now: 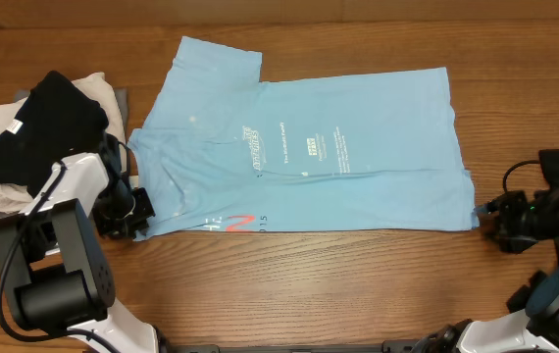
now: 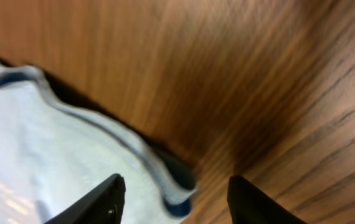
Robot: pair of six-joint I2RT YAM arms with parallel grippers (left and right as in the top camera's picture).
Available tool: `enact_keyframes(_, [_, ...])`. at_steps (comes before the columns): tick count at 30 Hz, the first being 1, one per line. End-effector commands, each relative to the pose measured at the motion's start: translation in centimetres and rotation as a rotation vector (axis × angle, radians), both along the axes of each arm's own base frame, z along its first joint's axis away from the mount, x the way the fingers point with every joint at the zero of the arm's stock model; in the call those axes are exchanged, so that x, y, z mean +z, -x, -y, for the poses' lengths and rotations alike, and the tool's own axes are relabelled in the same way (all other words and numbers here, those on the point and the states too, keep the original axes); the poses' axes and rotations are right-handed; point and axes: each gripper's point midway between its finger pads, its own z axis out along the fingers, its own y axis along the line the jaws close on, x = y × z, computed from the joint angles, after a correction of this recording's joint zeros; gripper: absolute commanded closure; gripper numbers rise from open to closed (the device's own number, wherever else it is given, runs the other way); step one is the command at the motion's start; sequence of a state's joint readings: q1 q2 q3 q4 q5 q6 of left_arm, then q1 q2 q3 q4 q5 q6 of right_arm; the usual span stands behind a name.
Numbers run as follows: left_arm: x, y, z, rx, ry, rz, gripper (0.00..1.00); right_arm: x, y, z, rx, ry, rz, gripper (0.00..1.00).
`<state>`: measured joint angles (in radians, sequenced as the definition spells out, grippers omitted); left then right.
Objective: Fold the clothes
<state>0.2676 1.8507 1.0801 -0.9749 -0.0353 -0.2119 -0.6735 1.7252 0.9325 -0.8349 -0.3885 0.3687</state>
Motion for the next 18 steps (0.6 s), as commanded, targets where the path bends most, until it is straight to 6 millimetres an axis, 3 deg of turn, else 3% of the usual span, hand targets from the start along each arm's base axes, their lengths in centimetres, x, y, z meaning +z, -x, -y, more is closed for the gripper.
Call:
enact_keyframes(1, [-0.4,1.2,-2.3,0.051,-0.091,-0.031,0.82,-1.1,1.1,-1.5,0.038,0.014,-0.028,0.42])
enact_keyframes(6, [-0.5,1.1,-2.1,0.054,-0.077,-0.027,0.81,-2.5,1.8,-3.3,0.075,0.001,-0.033,0.45])
enact_keyframes(11, [-0.4,1.1,-2.1,0.054,-0.076,-0.028,0.81,-2.4,3.3,-4.5,0.111,-0.041,-0.082,0.62])
enact_keyframes(13, [-0.4,1.1,-2.1,0.054,-0.076,-0.028,0.80,-2.5,3.7,-4.4,0.114,-0.031,-0.102,0.73])
enact_keyframes(15, [-0.5,1.1,-2.1,0.054,-0.076,-0.027,0.80,-2.5,3.4,-4.0,0.110,-0.020,-0.093,0.85])
enact_keyframes(18, [-0.5,1.1,-2.1,0.054,-0.077,-0.027,0.81,-1.9,2.4,-3.1,0.101,0.001,-0.064,0.94])
